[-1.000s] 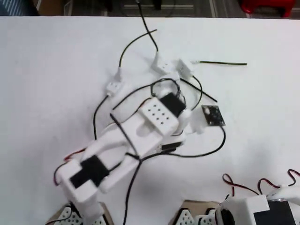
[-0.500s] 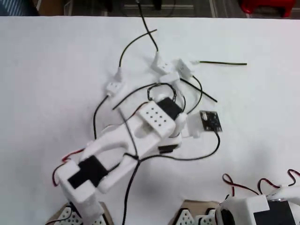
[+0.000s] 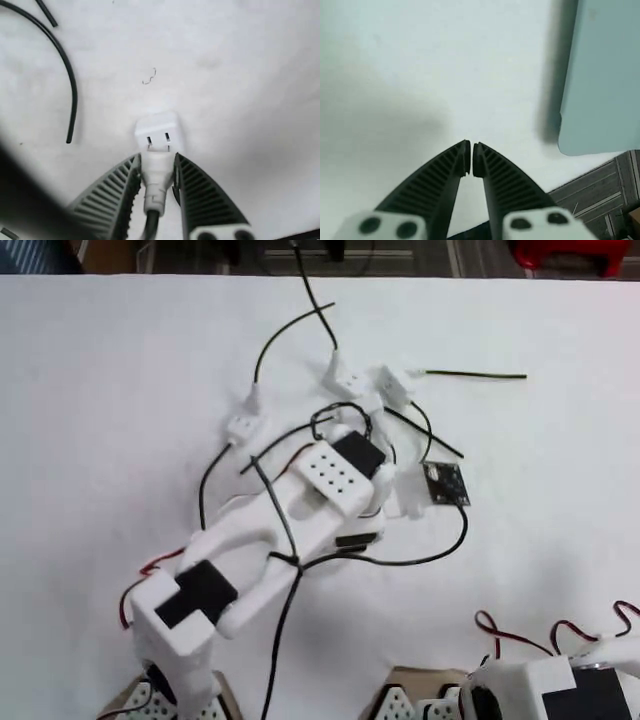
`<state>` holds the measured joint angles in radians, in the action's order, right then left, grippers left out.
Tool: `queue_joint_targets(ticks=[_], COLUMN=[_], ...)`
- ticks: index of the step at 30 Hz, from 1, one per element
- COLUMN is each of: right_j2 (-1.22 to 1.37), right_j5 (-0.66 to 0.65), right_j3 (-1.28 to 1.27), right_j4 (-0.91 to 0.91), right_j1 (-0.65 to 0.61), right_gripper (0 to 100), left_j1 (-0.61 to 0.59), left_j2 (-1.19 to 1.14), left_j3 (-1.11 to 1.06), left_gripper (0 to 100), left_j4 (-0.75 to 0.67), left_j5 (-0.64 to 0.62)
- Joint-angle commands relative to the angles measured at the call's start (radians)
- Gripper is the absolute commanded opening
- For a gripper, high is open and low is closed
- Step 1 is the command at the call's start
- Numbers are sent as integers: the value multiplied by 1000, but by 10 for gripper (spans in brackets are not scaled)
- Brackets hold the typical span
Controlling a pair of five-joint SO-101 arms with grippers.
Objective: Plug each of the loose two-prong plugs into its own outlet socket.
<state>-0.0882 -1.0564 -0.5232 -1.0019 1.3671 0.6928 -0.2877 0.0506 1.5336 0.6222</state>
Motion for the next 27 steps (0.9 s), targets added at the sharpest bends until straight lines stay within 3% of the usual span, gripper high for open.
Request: queue_joint_targets(ticks=[1, 17, 27], right_j2=[-4, -2, -2], right_j5=[6, 6, 6], right_j3=[40, 5, 5], right_j4=[-5, 1, 1], right_j1=[1, -1, -1], right_gripper=[18, 18, 18], left_j1=[-7, 48, 10], left_j2=[2, -61, 51], left_j3=[38, 52, 78], left_gripper=[24, 24, 24], left_j4=[-17, -43, -18], left_j5=[9, -107, -158])
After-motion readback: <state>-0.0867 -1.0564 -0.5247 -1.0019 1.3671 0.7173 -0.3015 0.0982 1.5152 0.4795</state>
